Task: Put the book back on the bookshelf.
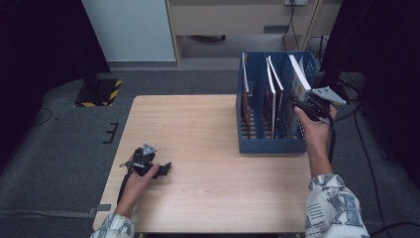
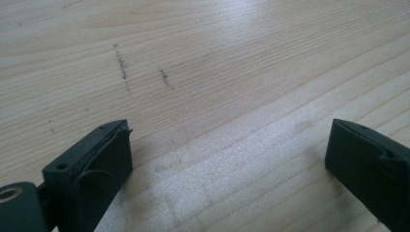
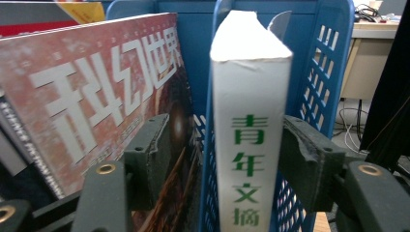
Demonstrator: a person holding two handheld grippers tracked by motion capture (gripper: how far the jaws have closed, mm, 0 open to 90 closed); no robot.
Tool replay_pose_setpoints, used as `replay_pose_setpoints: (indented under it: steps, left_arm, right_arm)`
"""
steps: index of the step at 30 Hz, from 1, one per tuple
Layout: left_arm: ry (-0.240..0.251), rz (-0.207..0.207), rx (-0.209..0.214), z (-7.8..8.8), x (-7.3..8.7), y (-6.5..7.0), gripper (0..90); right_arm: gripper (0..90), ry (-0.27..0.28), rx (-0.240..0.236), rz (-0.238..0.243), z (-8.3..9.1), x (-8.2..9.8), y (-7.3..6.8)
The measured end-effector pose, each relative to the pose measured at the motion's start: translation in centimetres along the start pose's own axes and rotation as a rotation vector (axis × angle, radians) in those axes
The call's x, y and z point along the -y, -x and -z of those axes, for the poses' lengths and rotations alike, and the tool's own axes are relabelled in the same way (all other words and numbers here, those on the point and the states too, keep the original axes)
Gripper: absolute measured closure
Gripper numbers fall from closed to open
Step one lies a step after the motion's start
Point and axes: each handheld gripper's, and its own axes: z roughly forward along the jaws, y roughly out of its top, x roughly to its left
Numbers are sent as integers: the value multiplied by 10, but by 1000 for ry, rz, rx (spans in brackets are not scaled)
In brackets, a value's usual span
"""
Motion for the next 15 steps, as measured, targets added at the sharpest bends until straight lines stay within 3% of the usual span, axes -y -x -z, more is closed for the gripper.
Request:
replay_pose_setpoints:
  steps: [15]
  left_arm:
    - [0, 0, 1, 0, 0, 0, 19]
  right_arm:
    - [157, -39, -14, -20, 15, 9, -6]
